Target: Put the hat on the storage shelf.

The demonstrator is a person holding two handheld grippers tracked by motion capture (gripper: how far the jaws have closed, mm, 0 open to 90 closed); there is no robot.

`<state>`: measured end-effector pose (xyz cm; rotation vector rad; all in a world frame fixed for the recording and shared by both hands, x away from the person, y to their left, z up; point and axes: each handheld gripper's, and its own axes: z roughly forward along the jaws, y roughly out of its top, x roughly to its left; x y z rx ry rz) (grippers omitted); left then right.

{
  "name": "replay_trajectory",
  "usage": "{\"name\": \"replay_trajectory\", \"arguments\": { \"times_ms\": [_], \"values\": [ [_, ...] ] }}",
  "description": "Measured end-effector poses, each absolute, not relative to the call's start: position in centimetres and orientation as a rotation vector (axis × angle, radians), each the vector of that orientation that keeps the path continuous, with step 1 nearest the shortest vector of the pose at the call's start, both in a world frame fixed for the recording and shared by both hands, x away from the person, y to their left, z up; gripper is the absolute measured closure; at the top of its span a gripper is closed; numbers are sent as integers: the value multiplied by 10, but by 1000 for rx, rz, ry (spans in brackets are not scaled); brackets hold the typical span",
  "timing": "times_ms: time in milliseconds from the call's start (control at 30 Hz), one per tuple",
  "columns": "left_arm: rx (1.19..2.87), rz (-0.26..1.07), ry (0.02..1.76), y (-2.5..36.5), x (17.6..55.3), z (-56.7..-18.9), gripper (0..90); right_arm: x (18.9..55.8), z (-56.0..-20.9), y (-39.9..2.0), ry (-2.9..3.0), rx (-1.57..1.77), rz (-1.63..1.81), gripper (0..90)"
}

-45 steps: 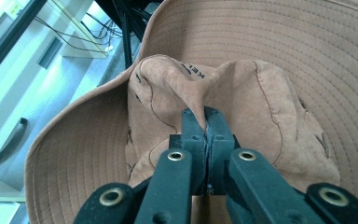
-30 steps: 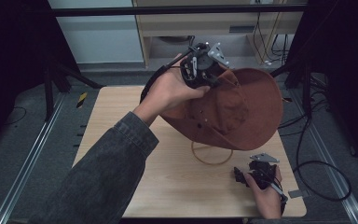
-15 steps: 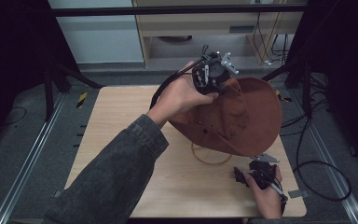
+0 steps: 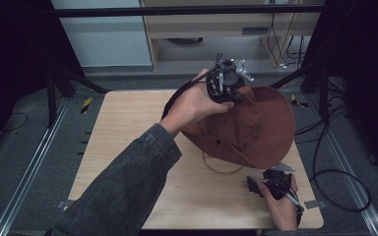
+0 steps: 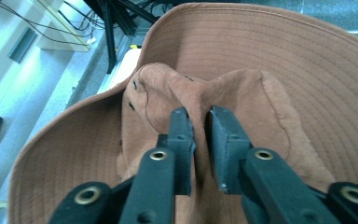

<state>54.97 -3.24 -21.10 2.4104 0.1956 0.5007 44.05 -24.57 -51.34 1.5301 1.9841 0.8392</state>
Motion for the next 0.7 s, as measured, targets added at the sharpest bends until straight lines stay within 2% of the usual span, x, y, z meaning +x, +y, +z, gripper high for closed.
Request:
{"name": "replay_trajectory", "arguments": {
  "times_ms": [333,700],
  "values": [
    [2339,498,221,-20,544,-212,594,441,-513,-245,1978,1534,840,5],
    [2324,523,222,-12,537,-215,308,441,-513,-245,1980,1534,842,5]
  ]
}}
